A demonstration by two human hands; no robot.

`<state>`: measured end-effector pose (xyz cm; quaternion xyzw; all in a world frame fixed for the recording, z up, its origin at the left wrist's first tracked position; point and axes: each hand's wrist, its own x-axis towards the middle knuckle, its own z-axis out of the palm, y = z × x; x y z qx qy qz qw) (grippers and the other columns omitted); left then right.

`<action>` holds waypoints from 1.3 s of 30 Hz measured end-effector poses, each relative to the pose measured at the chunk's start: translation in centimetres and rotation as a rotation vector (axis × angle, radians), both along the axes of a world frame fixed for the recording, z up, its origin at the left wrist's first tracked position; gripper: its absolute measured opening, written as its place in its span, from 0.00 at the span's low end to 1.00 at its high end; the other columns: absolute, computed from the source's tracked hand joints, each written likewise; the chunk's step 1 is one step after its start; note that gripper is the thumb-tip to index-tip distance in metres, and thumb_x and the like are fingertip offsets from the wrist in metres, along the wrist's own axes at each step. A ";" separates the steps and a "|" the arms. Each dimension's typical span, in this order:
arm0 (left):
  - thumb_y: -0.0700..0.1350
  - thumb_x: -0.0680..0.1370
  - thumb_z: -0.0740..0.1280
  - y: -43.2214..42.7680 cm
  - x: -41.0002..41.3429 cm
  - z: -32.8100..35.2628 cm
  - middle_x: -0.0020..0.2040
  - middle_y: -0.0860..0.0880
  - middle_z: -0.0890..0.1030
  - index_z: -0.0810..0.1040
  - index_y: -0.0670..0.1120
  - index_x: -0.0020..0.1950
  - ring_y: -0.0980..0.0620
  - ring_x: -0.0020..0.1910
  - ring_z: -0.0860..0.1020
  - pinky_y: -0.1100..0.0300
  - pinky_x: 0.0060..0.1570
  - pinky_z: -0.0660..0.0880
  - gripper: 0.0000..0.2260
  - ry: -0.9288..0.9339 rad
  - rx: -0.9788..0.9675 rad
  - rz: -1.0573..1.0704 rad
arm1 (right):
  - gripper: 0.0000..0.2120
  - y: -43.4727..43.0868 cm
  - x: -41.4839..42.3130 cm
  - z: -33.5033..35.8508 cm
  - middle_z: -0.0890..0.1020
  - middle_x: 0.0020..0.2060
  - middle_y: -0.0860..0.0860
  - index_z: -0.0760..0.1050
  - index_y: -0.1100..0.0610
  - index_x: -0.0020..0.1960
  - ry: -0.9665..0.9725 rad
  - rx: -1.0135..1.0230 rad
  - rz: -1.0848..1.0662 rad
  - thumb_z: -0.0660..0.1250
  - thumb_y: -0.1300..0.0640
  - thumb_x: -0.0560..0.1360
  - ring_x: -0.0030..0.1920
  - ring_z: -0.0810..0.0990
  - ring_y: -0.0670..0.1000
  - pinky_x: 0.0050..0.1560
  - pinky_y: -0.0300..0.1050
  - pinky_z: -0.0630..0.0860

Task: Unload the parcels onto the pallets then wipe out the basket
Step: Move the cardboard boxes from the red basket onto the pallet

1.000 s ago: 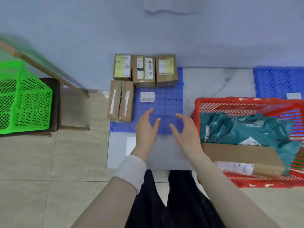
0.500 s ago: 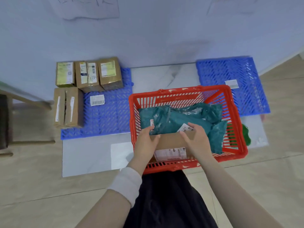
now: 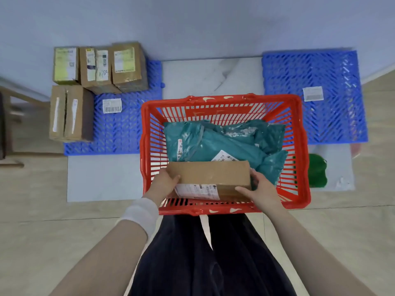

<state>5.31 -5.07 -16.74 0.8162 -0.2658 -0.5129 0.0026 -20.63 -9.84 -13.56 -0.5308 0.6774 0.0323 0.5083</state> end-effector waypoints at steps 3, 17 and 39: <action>0.51 0.77 0.63 -0.2 -1.0 0.2 0.67 0.39 0.71 0.62 0.38 0.69 0.40 0.65 0.70 0.50 0.64 0.67 0.27 -0.048 -0.009 0.082 | 0.36 -0.9 -0.4 -0.3 0.73 0.66 0.53 0.63 0.56 0.71 -0.023 0.015 -0.026 0.74 0.50 0.67 0.64 0.73 0.53 0.64 0.46 0.69; 0.53 0.71 0.71 -2.3 -3.5 8.2 0.65 0.47 0.73 0.66 0.45 0.69 0.54 0.58 0.71 0.62 0.53 0.69 0.30 -0.072 -0.569 0.469 | 0.28 -5.2 -1.3 5.7 0.77 0.61 0.52 0.70 0.54 0.67 -0.119 -0.286 -0.432 0.67 0.43 0.71 0.54 0.72 0.47 0.54 0.41 0.67; 0.50 0.67 0.75 1.2 23.2 7.4 0.51 0.53 0.78 0.71 0.46 0.59 0.55 0.49 0.77 0.62 0.50 0.71 0.25 -0.081 -0.721 0.857 | 0.28 -3.8 28.8 7.6 0.74 0.62 0.50 0.66 0.52 0.69 -0.256 -0.397 -0.343 0.69 0.49 0.71 0.57 0.72 0.46 0.56 0.40 0.67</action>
